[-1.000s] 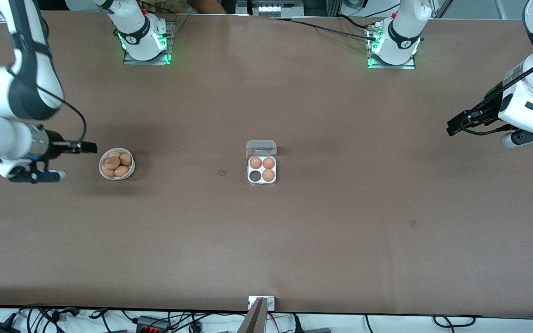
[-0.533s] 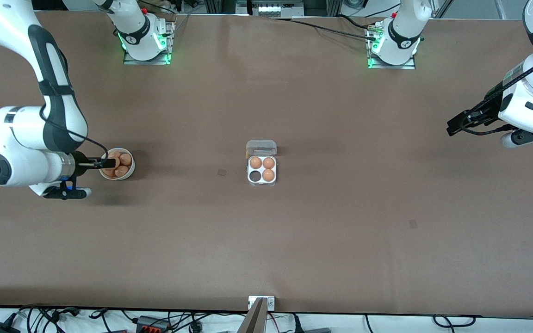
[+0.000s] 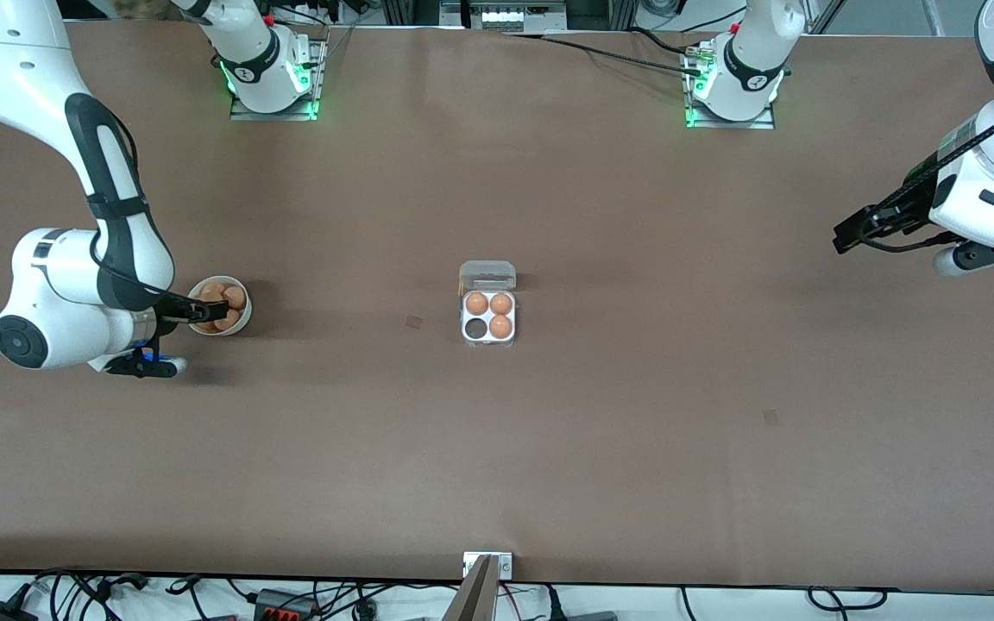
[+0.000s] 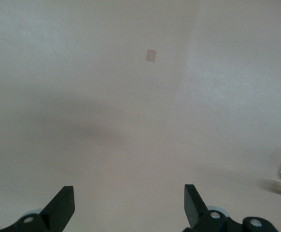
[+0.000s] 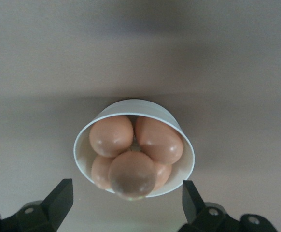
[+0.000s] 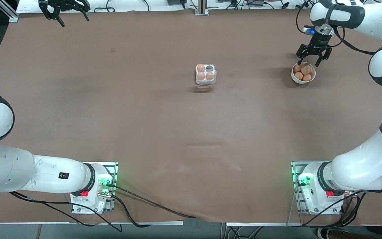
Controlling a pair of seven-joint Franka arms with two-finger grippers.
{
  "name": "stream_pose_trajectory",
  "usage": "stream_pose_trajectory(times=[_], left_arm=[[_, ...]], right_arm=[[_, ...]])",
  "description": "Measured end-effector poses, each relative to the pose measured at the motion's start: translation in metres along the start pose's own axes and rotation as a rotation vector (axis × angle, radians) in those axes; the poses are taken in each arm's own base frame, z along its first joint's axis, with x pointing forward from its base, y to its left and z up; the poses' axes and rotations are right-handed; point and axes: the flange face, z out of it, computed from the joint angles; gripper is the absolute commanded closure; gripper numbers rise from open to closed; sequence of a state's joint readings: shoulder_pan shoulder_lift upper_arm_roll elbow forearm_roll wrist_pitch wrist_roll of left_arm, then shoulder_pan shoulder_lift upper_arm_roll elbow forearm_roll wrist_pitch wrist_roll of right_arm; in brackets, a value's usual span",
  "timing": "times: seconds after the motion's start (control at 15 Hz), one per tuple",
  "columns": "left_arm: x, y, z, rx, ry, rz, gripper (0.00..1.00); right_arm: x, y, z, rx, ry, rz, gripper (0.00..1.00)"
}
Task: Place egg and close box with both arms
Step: 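Lower the right gripper into the bowl and grasp one brown egg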
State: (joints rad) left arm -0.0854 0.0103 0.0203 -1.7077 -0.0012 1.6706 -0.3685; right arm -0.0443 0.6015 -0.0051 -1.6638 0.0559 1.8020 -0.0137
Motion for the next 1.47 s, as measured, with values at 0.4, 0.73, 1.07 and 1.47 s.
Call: stream_pose_trajectory(times=[0.4, 0.73, 1.07, 1.47], left_arm=[[0.0000, 0.0000, 0.0000, 0.000, 0.000, 0.000, 0.00], [0.0000, 0.0000, 0.0000, 0.000, 0.000, 0.000, 0.00], [0.0000, 0.0000, 0.0000, 0.000, 0.000, 0.000, 0.00], [0.0000, 0.0000, 0.0000, 0.000, 0.000, 0.000, 0.00]], right_arm=[[0.0025, -0.0007, 0.0024, 0.010, 0.000, 0.003, 0.16], [0.0034, -0.0020, 0.0052, 0.027, -0.004, 0.007, 0.22], [0.0043, -0.0015, 0.0078, 0.027, -0.008, 0.008, 0.30], [0.0053, 0.0000, 0.0086, 0.028, -0.004, 0.010, 0.71]])
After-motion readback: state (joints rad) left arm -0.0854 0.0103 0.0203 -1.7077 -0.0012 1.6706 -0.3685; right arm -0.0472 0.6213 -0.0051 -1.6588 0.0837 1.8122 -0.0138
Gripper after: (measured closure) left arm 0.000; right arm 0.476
